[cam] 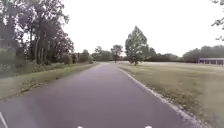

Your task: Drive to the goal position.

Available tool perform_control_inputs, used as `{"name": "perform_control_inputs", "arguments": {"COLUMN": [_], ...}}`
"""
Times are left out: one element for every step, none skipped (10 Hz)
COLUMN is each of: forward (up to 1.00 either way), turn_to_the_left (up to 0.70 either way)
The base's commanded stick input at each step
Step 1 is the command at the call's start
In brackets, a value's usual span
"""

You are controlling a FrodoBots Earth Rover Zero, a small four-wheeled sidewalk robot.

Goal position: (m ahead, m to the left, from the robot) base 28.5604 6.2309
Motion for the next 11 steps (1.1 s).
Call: {"name": "perform_control_inputs", "arguments": {"forward": [0.7,0.7,0.7,0.7,0.7,0.7,0.7,0.7,0.7,0.7,0.7], "turn_to_the_left": [0.0,0.0,0.0,0.0,0.0,0.0,0.0,0.0,0.0,0.0,0.0]}}
